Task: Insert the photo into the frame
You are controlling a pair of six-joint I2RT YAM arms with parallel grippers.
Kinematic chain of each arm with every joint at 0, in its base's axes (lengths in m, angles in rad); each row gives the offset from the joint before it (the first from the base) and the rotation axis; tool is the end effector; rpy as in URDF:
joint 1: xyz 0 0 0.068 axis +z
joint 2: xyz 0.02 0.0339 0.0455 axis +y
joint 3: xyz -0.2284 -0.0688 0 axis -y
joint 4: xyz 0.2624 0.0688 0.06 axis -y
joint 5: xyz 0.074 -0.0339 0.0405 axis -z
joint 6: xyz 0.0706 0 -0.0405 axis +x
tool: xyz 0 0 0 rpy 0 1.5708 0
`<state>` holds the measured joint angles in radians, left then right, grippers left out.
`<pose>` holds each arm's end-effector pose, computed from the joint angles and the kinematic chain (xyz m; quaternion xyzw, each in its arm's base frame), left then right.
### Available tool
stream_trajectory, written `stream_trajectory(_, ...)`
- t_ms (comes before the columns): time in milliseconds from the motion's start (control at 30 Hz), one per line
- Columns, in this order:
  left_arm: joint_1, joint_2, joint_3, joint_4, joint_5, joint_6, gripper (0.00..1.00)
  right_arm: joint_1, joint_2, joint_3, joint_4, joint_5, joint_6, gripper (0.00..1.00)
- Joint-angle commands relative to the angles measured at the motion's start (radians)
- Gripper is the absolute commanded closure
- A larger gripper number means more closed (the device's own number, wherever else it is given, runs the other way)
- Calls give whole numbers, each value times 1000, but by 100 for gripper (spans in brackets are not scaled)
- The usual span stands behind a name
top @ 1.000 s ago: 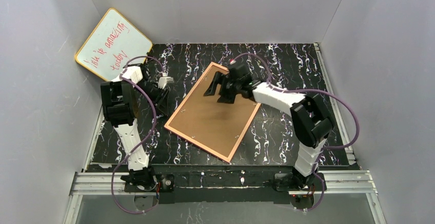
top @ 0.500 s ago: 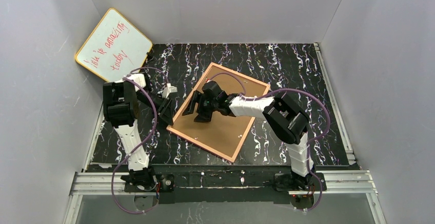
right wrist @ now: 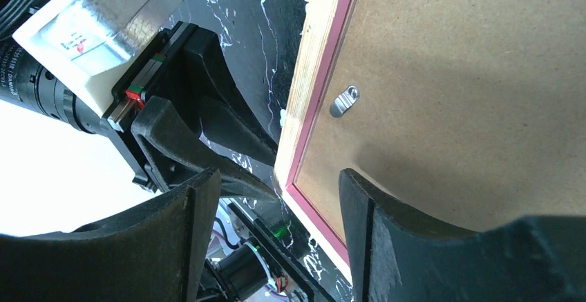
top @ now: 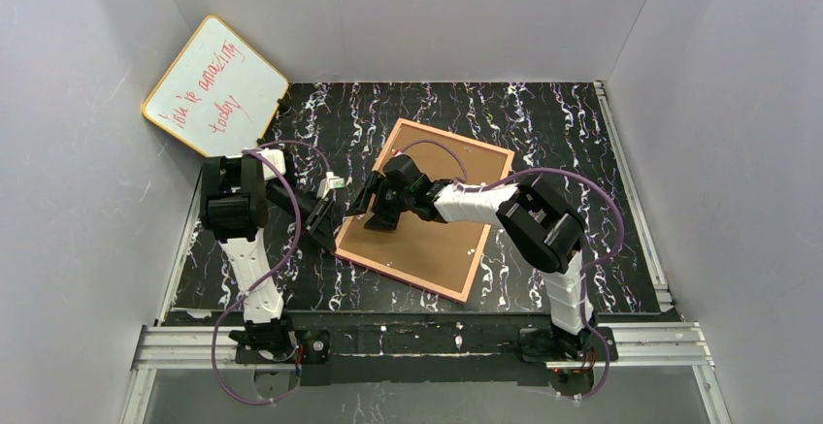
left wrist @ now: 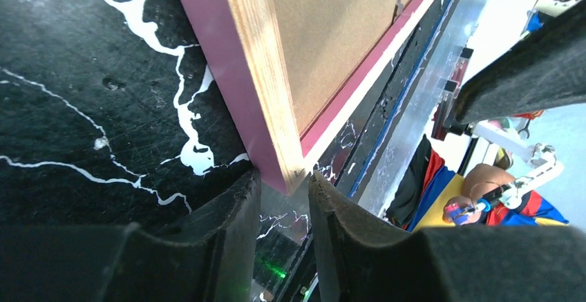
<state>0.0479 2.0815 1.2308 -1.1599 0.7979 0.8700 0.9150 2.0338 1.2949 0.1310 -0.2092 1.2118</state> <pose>0.2994 -0.0362 0.0435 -0.2817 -0.8582 0.4289 0.0123 0.2773 0.3845 0.1038 0.0825 0.8789 0.4475 0.1429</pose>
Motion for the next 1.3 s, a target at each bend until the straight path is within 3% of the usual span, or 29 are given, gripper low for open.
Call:
stream_trajectory(0,-6,-58,-14,82,29,-70,70,7,-4,10,34,22,17,30)
stream_trajectory(367,-6,-55,-21,104,4,-83,71,5,42,44,26,35,5,39)
stream_trajectory(1267,-19,-61,-26,117,0,-77,72,-28,111,99,55,40,14,47)
